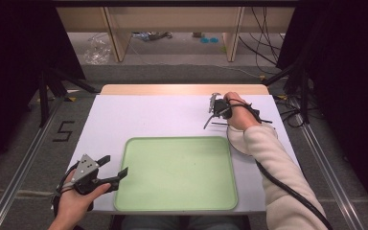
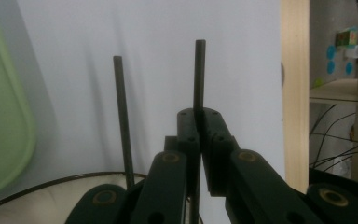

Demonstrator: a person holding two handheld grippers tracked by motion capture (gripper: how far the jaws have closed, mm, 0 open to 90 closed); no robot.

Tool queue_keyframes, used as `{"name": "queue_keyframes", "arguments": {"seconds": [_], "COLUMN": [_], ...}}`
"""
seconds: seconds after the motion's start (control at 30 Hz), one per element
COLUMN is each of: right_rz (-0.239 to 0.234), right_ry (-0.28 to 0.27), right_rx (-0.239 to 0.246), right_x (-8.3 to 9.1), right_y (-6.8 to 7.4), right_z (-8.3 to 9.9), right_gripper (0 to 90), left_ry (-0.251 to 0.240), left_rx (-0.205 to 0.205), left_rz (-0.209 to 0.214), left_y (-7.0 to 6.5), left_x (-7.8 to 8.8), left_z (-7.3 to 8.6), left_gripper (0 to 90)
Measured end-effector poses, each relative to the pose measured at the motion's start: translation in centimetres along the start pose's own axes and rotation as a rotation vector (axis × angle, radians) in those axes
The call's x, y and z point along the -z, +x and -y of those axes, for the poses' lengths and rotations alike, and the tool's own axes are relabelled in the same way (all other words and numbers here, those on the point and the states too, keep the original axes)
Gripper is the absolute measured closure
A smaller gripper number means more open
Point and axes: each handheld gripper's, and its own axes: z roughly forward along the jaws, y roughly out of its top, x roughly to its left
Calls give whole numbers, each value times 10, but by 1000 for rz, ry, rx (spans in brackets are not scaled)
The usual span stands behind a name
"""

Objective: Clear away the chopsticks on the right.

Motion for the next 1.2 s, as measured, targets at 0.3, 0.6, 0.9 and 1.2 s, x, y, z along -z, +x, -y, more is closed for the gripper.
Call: {"name": "queue_keyframes", "arguments": {"seconds": [0.3, 0.6, 0.9, 1.2], "right_rz": [59, 150, 180, 176], "right_ry": [-87, -194, -321, -453], "right_rx": [-41, -70, -160, -297], "right_x": [20, 51, 71, 88], "right_y": [-7, -13, -15, -22], "right_z": [-2, -8, -11, -2], "right_gripper": [881, 881, 881, 882], "left_ry": [1, 2, 7, -1], "left_rx": [4, 13, 15, 14], "left_rz": [-1, -2, -6, 15], "left_y": [0, -1, -1, -1], "left_x": [0, 0, 0, -1], "left_z": [0, 0, 0, 0], "left_gripper": [210, 210, 211, 212]}}
